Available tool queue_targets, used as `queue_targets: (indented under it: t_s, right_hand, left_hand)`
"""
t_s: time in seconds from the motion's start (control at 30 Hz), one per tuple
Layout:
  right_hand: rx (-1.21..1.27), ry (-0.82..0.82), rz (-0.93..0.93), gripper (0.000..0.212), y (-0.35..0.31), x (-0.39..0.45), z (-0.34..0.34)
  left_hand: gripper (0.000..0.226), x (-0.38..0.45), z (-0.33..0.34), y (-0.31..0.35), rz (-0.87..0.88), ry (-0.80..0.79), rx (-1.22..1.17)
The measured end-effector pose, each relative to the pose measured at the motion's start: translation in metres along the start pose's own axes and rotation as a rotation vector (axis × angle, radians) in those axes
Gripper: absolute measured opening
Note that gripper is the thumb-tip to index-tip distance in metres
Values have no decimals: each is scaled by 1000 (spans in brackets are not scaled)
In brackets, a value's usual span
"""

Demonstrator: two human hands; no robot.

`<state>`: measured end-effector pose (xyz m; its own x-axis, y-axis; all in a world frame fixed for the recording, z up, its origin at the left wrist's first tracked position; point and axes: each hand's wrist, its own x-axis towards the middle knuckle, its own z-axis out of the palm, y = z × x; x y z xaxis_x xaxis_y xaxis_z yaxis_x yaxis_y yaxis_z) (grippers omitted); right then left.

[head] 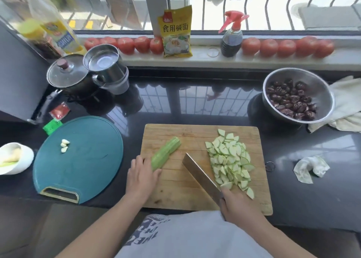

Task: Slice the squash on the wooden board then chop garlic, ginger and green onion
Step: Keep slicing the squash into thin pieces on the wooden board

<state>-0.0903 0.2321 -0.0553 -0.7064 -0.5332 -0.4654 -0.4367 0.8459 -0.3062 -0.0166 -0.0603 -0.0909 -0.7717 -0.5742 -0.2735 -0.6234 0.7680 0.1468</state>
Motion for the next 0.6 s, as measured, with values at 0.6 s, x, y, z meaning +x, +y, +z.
queue_targets:
  t_s: [0.6]
  right_hand:
    - [326, 155, 170, 24, -22, 0, -13]
  left_hand:
    - [40, 31, -12, 7, 647, -266, 174]
